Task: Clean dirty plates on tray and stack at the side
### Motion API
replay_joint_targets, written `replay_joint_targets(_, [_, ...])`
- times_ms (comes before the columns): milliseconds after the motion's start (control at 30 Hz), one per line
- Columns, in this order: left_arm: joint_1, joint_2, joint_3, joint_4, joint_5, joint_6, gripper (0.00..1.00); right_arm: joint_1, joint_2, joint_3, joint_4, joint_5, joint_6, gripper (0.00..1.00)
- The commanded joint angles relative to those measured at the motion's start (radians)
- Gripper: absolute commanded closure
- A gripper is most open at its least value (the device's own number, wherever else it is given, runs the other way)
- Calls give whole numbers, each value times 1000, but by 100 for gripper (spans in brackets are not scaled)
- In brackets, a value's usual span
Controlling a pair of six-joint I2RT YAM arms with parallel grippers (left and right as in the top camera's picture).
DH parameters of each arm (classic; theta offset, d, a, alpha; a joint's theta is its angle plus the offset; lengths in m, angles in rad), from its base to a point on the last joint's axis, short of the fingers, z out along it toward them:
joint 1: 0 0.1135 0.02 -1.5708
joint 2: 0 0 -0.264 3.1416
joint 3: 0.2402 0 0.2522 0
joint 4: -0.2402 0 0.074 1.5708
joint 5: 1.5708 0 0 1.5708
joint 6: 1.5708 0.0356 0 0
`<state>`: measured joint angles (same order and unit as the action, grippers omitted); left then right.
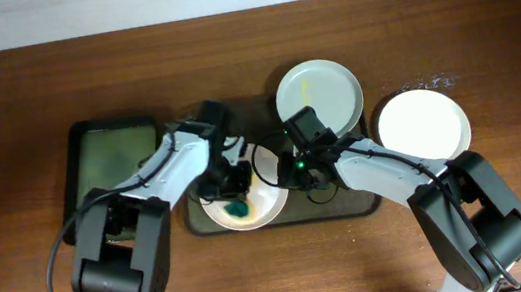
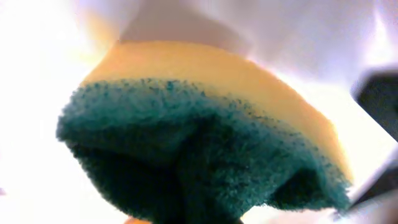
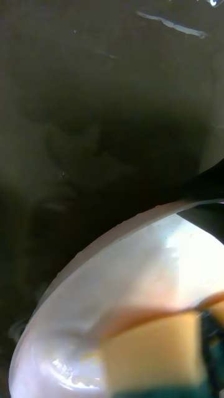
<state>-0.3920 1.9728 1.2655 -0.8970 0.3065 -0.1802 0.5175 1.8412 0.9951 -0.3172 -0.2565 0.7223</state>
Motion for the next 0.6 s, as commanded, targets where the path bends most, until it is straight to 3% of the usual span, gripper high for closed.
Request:
replay_joint_targets(0, [-25,28,-32,-24,131,-28,100,-3,27,5,1,-2,11,96])
replay_joint_targets(100, [-24,28,-32,5,84,-120,100,-3,27,5,1,-2,11,96])
replay_joint_targets(267, [-24,28,-32,171,-174,-231,100,-3,27,5,0,-2,11,96])
replay_joint_targets(433, [-24,28,-32,388,-310,-243,100,-3,27,5,0,-2,11,96])
replay_joint_targets(567, [-24,28,-32,422,-565,-279,100,-8,29,5,-16,-2,12,96])
